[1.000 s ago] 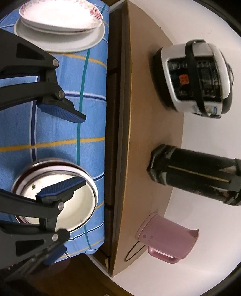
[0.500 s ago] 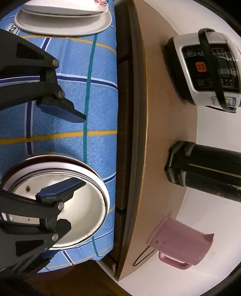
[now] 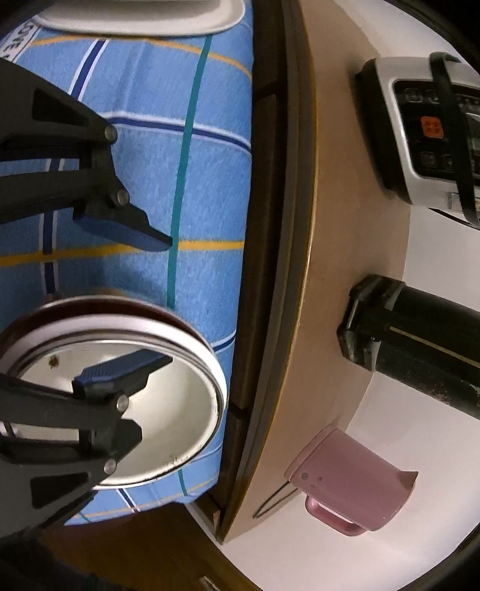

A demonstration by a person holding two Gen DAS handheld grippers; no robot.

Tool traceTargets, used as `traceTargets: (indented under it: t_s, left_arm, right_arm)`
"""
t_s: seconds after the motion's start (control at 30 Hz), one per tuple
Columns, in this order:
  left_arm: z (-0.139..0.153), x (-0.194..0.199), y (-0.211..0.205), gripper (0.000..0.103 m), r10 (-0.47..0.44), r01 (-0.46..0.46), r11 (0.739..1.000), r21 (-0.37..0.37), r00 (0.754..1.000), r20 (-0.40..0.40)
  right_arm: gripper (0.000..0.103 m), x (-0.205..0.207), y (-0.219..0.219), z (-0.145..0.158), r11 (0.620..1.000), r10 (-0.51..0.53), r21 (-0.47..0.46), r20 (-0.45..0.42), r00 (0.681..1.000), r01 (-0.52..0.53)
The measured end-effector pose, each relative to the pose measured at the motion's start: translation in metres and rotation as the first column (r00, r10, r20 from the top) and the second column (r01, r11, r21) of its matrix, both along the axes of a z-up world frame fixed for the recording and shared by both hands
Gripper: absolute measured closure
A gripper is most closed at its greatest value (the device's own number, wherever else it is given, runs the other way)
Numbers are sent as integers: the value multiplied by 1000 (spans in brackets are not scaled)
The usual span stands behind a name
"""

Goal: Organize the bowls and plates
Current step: 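Close both grippers on the bowl stack rim and lift it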

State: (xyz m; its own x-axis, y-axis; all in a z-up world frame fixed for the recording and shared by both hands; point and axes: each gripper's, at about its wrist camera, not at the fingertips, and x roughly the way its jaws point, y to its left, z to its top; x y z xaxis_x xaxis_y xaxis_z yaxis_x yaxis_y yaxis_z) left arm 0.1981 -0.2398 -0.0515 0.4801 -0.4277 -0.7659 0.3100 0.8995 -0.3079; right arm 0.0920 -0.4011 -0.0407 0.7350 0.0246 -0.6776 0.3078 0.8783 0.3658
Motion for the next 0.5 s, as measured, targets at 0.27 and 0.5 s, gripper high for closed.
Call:
traceTargets:
  t_s: [0.27, 0.5]
  left_arm:
    - [1, -2, -5, 70, -21, 21, 998, -55, 1000, -10]
    - [0, 0, -4, 71, -22, 20, 997, -76, 1000, -16]
  right_arm:
    - [67, 0, 1, 0, 1000, -4, -1, 3, 1000, 4]
    - [67, 1, 3, 0, 1000, -5, -20, 0, 1000, 5]
